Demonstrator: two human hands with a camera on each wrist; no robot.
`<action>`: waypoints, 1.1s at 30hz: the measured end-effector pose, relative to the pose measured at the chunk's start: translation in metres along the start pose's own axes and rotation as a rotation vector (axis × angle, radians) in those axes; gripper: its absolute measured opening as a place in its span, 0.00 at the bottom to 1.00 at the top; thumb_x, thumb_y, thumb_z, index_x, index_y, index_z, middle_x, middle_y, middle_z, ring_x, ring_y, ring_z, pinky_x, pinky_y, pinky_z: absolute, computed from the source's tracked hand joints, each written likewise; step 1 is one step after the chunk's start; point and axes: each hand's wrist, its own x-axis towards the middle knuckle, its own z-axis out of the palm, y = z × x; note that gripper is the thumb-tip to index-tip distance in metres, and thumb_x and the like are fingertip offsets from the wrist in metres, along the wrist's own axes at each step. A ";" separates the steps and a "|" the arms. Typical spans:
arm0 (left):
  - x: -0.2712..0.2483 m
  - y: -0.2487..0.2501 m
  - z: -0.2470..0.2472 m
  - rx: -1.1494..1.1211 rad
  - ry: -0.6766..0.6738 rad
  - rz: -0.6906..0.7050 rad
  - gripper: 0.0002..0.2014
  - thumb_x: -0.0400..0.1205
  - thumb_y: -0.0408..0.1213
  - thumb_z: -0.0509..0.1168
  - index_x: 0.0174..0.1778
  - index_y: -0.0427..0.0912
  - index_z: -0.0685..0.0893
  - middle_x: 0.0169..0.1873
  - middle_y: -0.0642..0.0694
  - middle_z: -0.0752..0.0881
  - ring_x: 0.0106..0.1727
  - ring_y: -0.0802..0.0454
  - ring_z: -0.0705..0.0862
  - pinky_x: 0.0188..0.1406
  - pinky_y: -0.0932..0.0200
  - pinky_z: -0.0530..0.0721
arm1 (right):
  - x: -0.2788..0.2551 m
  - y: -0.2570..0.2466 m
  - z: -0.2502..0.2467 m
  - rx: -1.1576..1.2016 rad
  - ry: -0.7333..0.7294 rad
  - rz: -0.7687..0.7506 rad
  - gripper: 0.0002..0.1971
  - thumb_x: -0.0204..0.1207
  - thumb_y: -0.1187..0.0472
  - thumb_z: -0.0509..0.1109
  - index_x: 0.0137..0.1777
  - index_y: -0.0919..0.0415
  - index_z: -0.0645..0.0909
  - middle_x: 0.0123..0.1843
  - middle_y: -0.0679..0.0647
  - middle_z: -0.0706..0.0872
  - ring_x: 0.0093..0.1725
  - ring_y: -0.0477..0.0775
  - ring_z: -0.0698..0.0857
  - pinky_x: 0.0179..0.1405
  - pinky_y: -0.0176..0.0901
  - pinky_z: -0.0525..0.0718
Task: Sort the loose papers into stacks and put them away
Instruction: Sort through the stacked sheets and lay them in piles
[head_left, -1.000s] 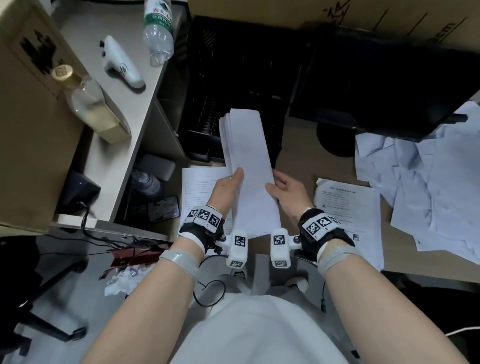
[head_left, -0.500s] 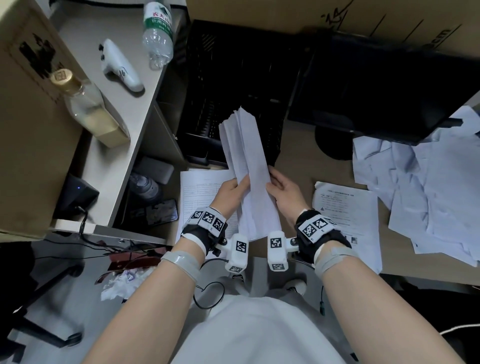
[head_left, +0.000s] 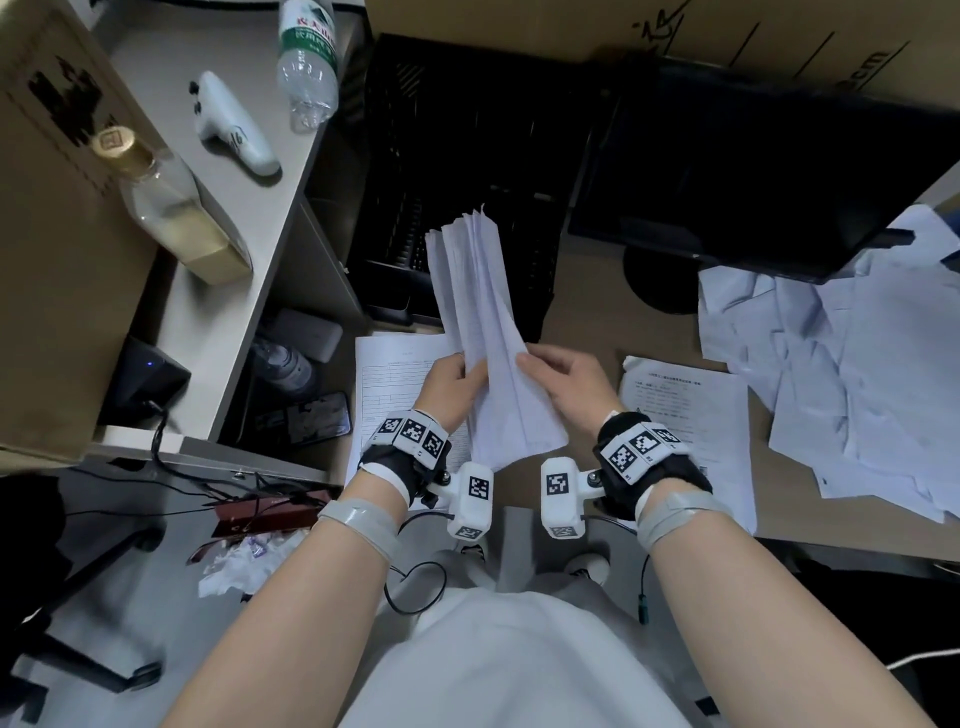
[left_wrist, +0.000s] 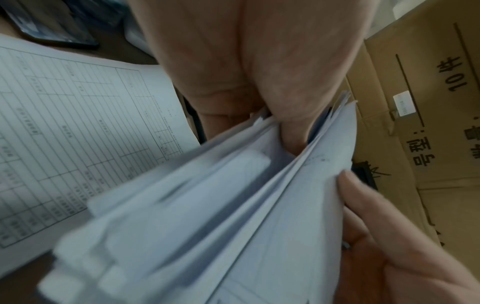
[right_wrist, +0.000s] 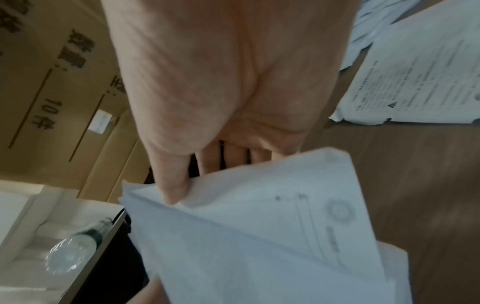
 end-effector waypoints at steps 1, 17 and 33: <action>0.000 -0.001 0.000 -0.009 0.008 -0.002 0.16 0.87 0.43 0.65 0.51 0.31 0.86 0.49 0.36 0.90 0.50 0.44 0.88 0.54 0.49 0.86 | -0.002 0.000 -0.003 -0.012 0.011 -0.008 0.11 0.81 0.55 0.73 0.61 0.55 0.87 0.52 0.43 0.90 0.55 0.49 0.89 0.59 0.41 0.87; -0.011 -0.010 0.004 -0.034 0.152 -0.049 0.09 0.84 0.39 0.69 0.37 0.46 0.82 0.40 0.41 0.87 0.42 0.45 0.84 0.50 0.52 0.84 | 0.001 0.051 -0.036 -0.238 0.360 0.158 0.13 0.82 0.59 0.65 0.56 0.65 0.87 0.53 0.59 0.89 0.51 0.61 0.86 0.51 0.47 0.82; -0.003 -0.039 0.008 -0.031 0.197 -0.162 0.07 0.82 0.40 0.69 0.49 0.40 0.87 0.48 0.40 0.91 0.53 0.39 0.89 0.61 0.41 0.86 | -0.005 0.113 -0.048 -0.335 0.414 0.335 0.14 0.78 0.56 0.67 0.48 0.67 0.86 0.47 0.62 0.89 0.47 0.66 0.86 0.53 0.54 0.86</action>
